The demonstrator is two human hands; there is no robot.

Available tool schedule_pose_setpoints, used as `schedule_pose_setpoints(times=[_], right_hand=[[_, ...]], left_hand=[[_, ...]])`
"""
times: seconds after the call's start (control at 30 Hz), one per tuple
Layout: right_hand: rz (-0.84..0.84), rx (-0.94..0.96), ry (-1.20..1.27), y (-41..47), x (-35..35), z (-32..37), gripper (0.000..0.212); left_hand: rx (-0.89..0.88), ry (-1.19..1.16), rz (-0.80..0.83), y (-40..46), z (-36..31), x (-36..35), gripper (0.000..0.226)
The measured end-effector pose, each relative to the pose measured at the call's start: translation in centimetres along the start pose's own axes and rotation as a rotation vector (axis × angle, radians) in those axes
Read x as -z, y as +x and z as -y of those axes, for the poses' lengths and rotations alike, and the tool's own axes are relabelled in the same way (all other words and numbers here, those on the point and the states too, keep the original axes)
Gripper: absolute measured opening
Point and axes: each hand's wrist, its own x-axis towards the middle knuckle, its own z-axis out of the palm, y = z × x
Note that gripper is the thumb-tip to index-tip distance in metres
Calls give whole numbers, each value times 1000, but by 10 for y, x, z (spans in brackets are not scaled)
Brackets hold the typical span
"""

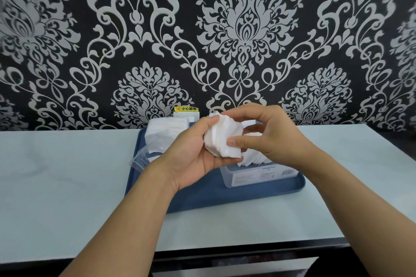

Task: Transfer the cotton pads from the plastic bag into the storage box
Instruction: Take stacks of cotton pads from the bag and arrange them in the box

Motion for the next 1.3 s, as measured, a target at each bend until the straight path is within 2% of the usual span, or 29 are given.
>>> schedule_pose_setpoints(times=[0.13, 0.43, 0.63, 0.73, 0.83, 0.93, 1.0, 1.1, 1.17, 1.2, 1.3], right_hand=[[-64, 14, -41, -3, -2, 1, 38], [-17, 8, -12, -2, -5, 5, 47], [-20, 30, 16, 0, -4, 0, 28], [-27, 58, 19, -2, -2, 2, 24], [-23, 65, 60, -3, 2, 6, 22], [43, 14, 140, -4, 4, 12, 28], [104, -56, 158, -4, 4, 14, 40], [132, -98, 109, -2, 2, 14, 59], [143, -98, 91, 0, 1, 15, 66], [154, -96, 78, 0, 1, 15, 69], [195, -95, 25, 0, 0, 15, 72]], left_hand=[[-21, -6, -49, 0, 1, 0, 42], [-62, 107, -84, -1, 1, 1, 36], [-58, 80, -104, -3, 1, 0, 30], [-65, 55, -169, -1, 0, -1, 27], [-83, 135, -247, 2, 0, 0, 25], [-79, 190, -216, 0, 1, -1, 22], [-46, 256, -143, -4, -1, -2, 26], [1, 322, -48, -5, 1, -1, 58], [18, 336, -6, -6, 1, -2, 67], [24, 348, 7, -6, 1, -2, 64], [4, 381, 8, -7, 3, -2, 31]])
